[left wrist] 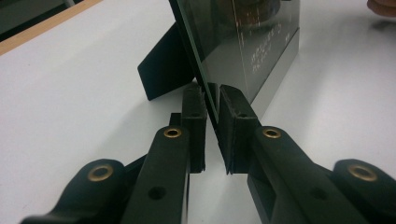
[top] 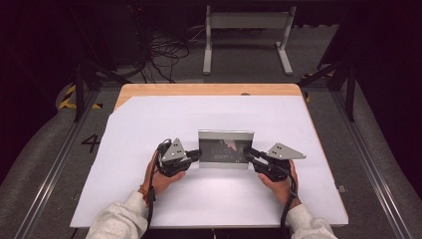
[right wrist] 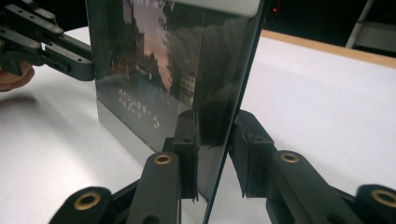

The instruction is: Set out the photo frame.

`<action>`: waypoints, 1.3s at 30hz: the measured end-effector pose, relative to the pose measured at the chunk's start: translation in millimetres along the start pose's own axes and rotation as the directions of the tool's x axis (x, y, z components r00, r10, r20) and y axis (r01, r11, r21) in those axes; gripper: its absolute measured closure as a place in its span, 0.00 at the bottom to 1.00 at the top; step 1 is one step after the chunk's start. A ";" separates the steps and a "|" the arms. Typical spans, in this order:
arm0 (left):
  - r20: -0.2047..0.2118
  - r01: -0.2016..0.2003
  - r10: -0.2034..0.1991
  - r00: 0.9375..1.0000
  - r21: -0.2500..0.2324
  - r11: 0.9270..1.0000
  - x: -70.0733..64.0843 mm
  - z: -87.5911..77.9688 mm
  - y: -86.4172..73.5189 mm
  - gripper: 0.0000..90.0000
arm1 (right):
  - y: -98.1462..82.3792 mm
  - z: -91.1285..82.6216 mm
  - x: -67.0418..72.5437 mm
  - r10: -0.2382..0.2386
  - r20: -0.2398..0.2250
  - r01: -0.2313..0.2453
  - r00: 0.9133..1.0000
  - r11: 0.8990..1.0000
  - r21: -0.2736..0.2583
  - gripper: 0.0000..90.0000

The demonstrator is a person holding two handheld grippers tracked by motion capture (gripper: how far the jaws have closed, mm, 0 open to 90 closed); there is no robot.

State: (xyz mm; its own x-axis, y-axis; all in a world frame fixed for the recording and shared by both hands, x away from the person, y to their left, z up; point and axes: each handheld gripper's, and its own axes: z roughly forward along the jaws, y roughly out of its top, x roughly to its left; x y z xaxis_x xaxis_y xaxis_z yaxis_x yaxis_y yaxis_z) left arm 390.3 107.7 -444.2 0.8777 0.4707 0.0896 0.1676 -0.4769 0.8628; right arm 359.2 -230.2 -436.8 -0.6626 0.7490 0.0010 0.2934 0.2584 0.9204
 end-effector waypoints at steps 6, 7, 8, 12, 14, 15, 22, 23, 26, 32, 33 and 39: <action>-0.015 -0.026 0.026 1.000 0.035 0.999 -2.6 4.5 -2.8 0.90 | -6.8 5.0 1.5 -0.023 -0.010 0.024 1.000 0.999 0.048 0.79; -0.021 -0.024 0.025 0.999 0.040 0.999 -2.8 5.4 -3.2 0.90 | -7.7 6.2 1.9 -0.023 -0.012 0.024 1.000 0.998 0.057 0.78; -0.023 -0.025 0.026 0.999 0.048 0.999 -2.7 6.6 -3.4 0.90 | -8.1 7.5 2.0 -0.025 -0.013 0.025 1.000 0.998 0.062 0.78; -0.031 -0.020 0.022 0.999 0.061 0.998 -2.2 10.3 -4.5 0.91 | -8.2 8.4 1.1 -0.022 -0.015 0.023 1.000 0.998 0.063 0.78; -0.037 -0.022 0.025 0.999 0.072 0.997 -2.3 12.4 -4.9 0.91 | -8.0 9.7 0.6 -0.023 -0.008 0.024 1.000 0.997 0.067 0.78; -0.039 -0.019 0.022 0.999 0.074 0.997 -2.2 13.3 -5.1 0.91 | -7.9 10.0 0.5 -0.022 -0.006 0.022 1.000 0.997 0.067 0.78; -0.025 -0.010 0.012 1.000 0.077 0.997 -0.7 14.7 -5.6 0.91 | -5.5 12.3 -1.8 -0.007 -0.002 0.007 1.000 0.997 0.083 0.77; -0.028 -0.009 0.011 1.000 0.077 0.997 -0.8 14.7 -5.5 0.91 | -5.3 12.9 -1.5 -0.007 0.005 0.006 1.000 0.996 0.085 0.76; -0.030 -0.002 0.005 1.000 0.083 0.997 -1.4 15.9 -5.2 0.90 | -5.5 13.6 -1.6 -0.004 0.006 0.003 1.000 0.996 0.087 0.76; -0.026 0.011 -0.009 1.000 0.088 0.996 -1.3 17.8 -5.9 0.90 | -6.3 15.6 -1.2 0.002 0.012 -0.004 1.000 0.996 0.093 0.75; -0.029 0.013 -0.011 1.000 0.089 0.996 -1.5 18.0 -5.8 0.90 | -6.2 15.9 -1.3 0.002 0.015 -0.003 1.000 0.996 0.094 0.75; -0.041 0.028 -0.024 0.999 0.090 0.996 -1.7 18.9 -5.2 0.90 | -4.3 18.0 -2.0 0.005 0.025 -0.008 1.000 0.995 0.101 0.74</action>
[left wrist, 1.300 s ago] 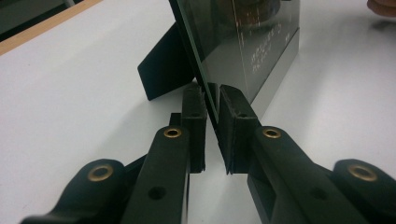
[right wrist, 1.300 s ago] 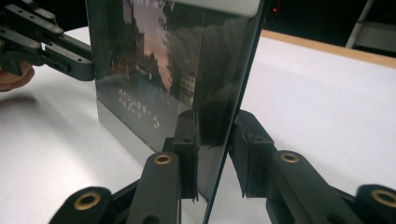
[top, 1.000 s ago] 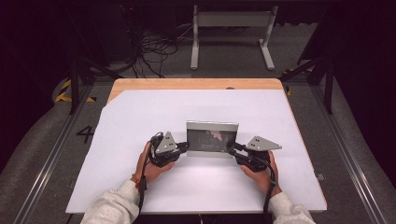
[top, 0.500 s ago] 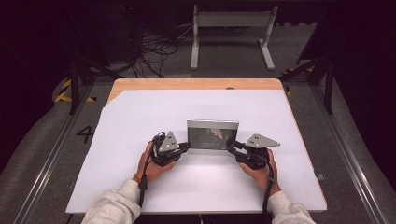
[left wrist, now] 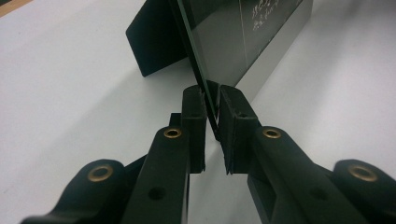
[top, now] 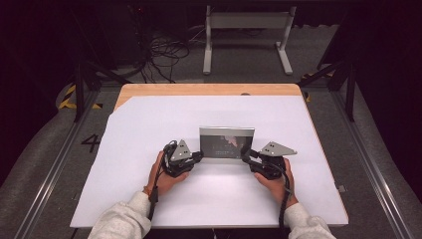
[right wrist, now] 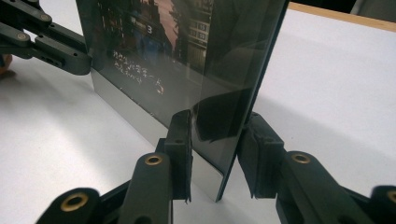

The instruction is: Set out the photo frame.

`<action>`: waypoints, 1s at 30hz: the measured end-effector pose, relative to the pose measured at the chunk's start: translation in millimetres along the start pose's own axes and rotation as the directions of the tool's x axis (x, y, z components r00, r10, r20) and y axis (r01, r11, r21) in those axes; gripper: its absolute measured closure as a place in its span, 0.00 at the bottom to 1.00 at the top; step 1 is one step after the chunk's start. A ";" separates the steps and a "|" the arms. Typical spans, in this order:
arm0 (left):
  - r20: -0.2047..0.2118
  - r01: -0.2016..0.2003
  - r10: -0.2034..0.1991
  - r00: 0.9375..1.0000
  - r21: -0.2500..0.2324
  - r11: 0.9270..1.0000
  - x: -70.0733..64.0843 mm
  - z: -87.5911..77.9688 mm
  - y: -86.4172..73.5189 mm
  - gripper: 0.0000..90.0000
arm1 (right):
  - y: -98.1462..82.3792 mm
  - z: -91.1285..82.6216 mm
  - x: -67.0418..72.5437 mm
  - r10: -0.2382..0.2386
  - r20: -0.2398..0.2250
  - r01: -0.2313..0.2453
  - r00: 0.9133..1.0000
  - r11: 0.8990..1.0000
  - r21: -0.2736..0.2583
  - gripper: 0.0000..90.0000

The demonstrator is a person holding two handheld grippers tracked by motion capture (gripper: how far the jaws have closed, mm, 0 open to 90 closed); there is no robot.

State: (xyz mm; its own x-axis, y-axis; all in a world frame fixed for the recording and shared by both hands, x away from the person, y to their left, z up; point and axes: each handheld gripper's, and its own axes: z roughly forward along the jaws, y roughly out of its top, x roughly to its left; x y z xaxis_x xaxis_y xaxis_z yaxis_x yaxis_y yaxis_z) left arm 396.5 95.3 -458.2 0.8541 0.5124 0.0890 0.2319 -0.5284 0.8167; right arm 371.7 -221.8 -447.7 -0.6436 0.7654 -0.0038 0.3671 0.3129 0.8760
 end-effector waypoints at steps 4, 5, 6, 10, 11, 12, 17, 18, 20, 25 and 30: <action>0.000 0.002 -0.002 1.000 0.000 1.000 0.2 0.1 0.1 0.90 | 0.3 0.3 0.3 -0.003 0.005 0.003 1.000 1.000 0.000 0.74; -0.001 0.001 -0.001 1.000 0.001 1.000 0.1 0.0 0.2 0.90 | 0.5 0.2 0.5 -0.006 0.008 0.006 1.000 1.000 0.003 0.74; -0.005 -0.005 0.005 1.000 0.002 1.000 -0.3 0.0 0.7 0.90 | 0.8 0.2 0.6 -0.009 0.008 0.009 1.000 1.000 0.004 0.74; -0.005 -0.009 0.009 1.000 0.003 1.000 -0.5 -0.4 1.1 0.90 | 2.1 0.2 1.8 -0.021 0.014 0.020 1.000 1.000 0.013 0.73; -0.005 -0.010 0.010 1.000 0.002 1.000 -0.7 -0.6 1.4 0.90 | 2.8 0.2 2.1 -0.025 0.018 0.025 1.000 1.000 0.018 0.73; -0.007 -0.012 0.012 1.000 0.004 1.000 -1.0 -1.1 1.8 0.90 | 3.4 0.1 2.5 -0.029 0.021 0.029 0.999 0.999 0.023 0.73; -0.013 -0.022 0.022 1.000 0.001 1.000 -1.7 -4.1 3.8 0.90 | 5.9 -1.6 3.2 -0.044 0.033 0.042 0.998 0.998 0.041 0.74; -0.015 -0.020 0.020 1.000 -0.004 1.000 -1.7 -5.2 4.4 0.90 | 6.1 -2.2 3.2 -0.044 0.033 0.043 0.998 0.998 0.041 0.74; -0.017 -0.023 0.023 1.000 -0.005 1.000 -1.8 -6.8 5.4 0.90 | 6.9 -2.8 3.2 -0.046 0.032 0.044 0.998 0.998 0.042 0.74; -0.019 -0.018 0.018 1.000 -0.017 1.000 -1.7 -10.1 7.0 0.90 | 8.4 -4.7 3.9 -0.048 0.037 0.047 0.998 0.998 0.044 0.74; -0.025 -0.019 0.018 1.000 -0.037 0.999 -1.0 -15.9 9.1 0.90 | 10.0 -8.1 2.2 -0.043 0.038 0.042 0.998 0.998 0.036 0.74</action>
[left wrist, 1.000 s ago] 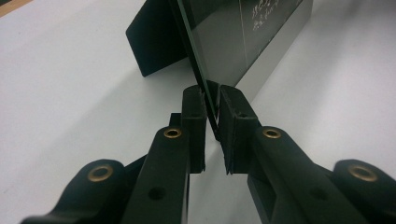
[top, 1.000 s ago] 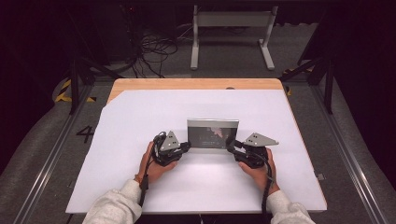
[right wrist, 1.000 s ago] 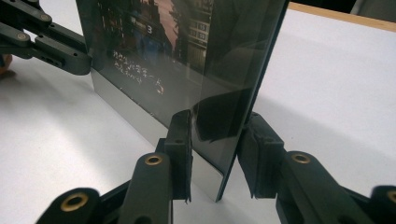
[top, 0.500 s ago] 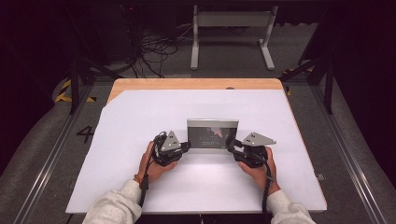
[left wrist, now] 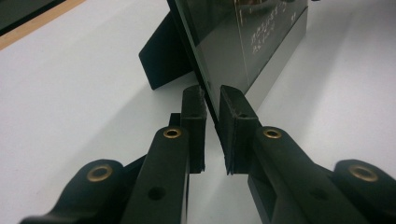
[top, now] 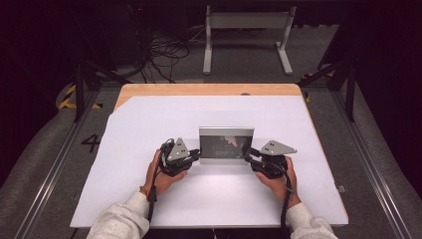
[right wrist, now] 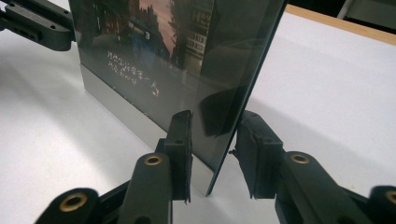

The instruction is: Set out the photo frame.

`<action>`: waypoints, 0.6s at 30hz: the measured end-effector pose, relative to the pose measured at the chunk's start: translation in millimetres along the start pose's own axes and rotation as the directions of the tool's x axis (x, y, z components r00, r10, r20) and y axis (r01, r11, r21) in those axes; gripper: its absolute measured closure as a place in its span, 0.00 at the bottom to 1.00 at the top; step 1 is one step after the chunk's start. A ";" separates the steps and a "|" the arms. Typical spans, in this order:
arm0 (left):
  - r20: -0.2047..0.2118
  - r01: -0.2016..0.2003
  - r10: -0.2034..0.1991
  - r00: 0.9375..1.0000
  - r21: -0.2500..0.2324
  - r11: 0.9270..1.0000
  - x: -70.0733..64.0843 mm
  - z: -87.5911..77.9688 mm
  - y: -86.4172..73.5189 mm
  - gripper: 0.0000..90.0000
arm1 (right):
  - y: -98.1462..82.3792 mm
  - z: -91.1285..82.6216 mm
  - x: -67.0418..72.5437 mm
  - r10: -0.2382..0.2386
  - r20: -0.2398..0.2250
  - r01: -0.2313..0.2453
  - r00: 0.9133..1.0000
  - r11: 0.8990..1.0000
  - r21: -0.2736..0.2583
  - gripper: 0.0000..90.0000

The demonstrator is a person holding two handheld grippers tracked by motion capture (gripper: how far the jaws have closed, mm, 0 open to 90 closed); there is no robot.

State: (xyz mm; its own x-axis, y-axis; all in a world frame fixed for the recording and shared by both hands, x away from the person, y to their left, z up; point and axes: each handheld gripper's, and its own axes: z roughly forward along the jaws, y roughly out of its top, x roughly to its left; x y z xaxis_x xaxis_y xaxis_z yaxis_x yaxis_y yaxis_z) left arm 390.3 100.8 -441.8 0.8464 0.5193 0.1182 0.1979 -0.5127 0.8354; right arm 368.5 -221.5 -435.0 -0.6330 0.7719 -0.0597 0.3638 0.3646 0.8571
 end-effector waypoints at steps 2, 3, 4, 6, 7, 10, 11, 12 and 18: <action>-0.002 -0.009 0.009 1.000 -0.002 1.000 -1.4 -1.2 1.3 0.90 | 1.1 -1.3 0.3 0.001 0.001 -0.001 1.000 1.000 -0.008 0.74; -0.008 -0.019 0.019 1.000 -0.001 1.000 -2.2 -1.6 2.0 0.89 | 1.7 -1.9 0.6 -0.002 0.005 0.002 1.000 1.000 -0.010 0.74; -0.010 -0.020 0.020 1.000 -0.001 1.000 -2.9 -1.8 2.4 0.88 | 2.1 -2.3 0.8 -0.004 0.005 0.004 1.000 1.000 -0.011 0.73; -0.007 -0.024 0.024 1.000 -0.003 1.000 -3.2 -2.6 2.6 0.87 | 2.8 -3.4 1.6 -0.007 0.007 0.007 1.000 1.000 -0.010 0.73; -0.011 -0.025 0.025 1.000 -0.004 1.000 -3.4 -3.2 2.8 0.87 | 3.2 -3.8 2.0 -0.007 0.009 0.007 1.000 1.000 -0.009 0.73; -0.012 -0.027 0.027 1.000 -0.012 1.000 -3.7 -6.0 4.4 0.86 | 4.5 -4.6 3.0 -0.021 0.018 0.021 1.000 1.000 -0.005 0.72; -0.012 -0.027 0.027 1.000 -0.012 1.000 -3.7 -6.0 4.4 0.85 | 4.5 -4.6 3.0 -0.021 0.018 0.021 1.000 1.000 -0.005 0.72; -0.015 -0.027 0.026 1.000 -0.014 1.000 -3.7 -7.3 5.0 0.85 | 4.7 -5.0 3.2 -0.020 0.018 0.020 1.000 1.000 -0.007 0.71; -0.023 -0.036 0.035 0.999 -0.021 0.999 -3.9 -10.5 6.6 0.79 | 7.4 -8.5 4.6 -0.035 0.027 0.036 0.999 0.999 -0.015 0.69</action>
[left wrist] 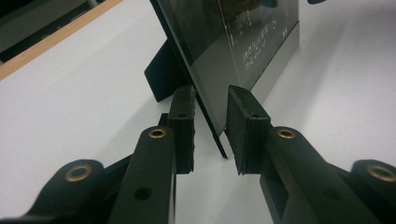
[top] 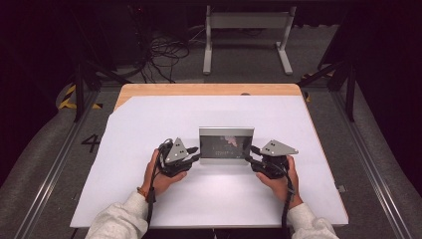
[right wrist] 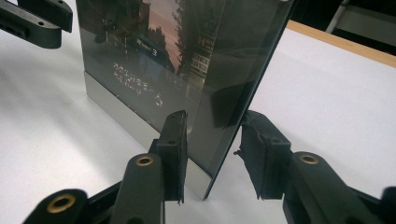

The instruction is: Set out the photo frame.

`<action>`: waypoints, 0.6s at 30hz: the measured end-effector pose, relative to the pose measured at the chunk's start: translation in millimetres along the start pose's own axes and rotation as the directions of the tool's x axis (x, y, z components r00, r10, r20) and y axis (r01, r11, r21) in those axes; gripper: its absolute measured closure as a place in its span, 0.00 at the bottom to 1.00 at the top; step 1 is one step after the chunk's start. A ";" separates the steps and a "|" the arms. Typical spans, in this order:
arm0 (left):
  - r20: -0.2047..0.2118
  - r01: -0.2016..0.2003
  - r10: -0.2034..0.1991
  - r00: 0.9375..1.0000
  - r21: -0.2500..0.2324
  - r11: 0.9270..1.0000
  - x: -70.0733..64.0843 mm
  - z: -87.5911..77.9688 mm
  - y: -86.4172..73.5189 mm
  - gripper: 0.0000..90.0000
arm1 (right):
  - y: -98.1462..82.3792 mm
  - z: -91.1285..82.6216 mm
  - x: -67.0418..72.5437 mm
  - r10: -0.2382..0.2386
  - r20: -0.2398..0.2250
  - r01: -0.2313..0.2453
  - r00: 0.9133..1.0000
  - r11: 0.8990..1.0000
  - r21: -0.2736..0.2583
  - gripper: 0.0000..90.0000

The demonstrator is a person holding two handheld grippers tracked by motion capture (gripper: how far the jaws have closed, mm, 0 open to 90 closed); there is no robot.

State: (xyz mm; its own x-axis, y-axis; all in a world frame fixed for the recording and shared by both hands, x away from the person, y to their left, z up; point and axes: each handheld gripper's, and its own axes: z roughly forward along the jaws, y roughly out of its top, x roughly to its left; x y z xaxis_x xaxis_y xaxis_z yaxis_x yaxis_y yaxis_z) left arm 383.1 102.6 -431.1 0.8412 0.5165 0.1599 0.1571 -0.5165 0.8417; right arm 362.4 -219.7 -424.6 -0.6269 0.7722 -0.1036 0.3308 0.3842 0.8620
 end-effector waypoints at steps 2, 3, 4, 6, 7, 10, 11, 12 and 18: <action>-0.007 0.006 -0.006 1.000 -0.008 1.000 -0.3 -1.3 0.7 0.77 | 0.5 -1.1 0.0 -0.008 0.005 0.008 1.000 1.000 -0.002 0.69; -0.010 0.005 -0.005 1.000 -0.009 1.000 -0.1 -2.4 1.3 0.77 | 0.6 -1.6 0.1 -0.007 0.006 0.007 1.000 1.000 -0.003 0.68; -0.014 0.004 -0.005 1.000 -0.012 1.000 0.1 -2.9 1.6 0.77 | 0.9 -2.3 -0.2 -0.006 0.005 0.006 1.000 1.000 -0.003 0.68; -0.022 0.010 -0.010 1.000 -0.016 1.000 0.4 -4.2 1.9 0.75 | 0.9 -3.4 -0.8 -0.001 0.007 0.001 1.000 1.000 -0.006 0.67; -0.027 0.008 -0.009 1.000 -0.015 1.000 0.5 -4.6 2.2 0.75 | 0.9 -3.7 -1.0 0.000 0.008 0.000 1.000 1.000 -0.006 0.67; -0.033 0.004 -0.004 0.999 -0.020 1.000 0.2 -6.8 3.3 0.74 | 0.8 -4.7 -1.4 -0.003 0.009 0.003 1.000 1.000 -0.008 0.67; -0.033 0.004 -0.004 0.999 -0.020 1.000 0.2 -6.8 3.3 0.74 | 0.8 -4.7 -1.4 -0.003 0.009 0.003 1.000 1.000 -0.008 0.67; -0.036 -0.004 0.003 0.999 -0.020 1.000 -0.2 -7.8 3.8 0.73 | 0.9 -5.0 -1.3 -0.004 0.008 0.004 1.000 1.000 -0.008 0.67; -0.039 -0.003 0.003 0.999 -0.019 1.000 -1.0 -9.4 4.2 0.69 | 1.3 -7.5 -0.5 -0.016 0.013 0.016 1.000 1.000 -0.011 0.63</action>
State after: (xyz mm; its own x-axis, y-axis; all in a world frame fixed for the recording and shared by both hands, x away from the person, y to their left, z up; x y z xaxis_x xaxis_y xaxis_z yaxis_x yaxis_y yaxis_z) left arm 378.0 106.3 -422.9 0.8206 0.5416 0.1824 0.1444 -0.5053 0.8508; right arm 357.8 -223.4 -419.6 -0.6229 0.7725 -0.1234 0.3128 0.3905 0.8658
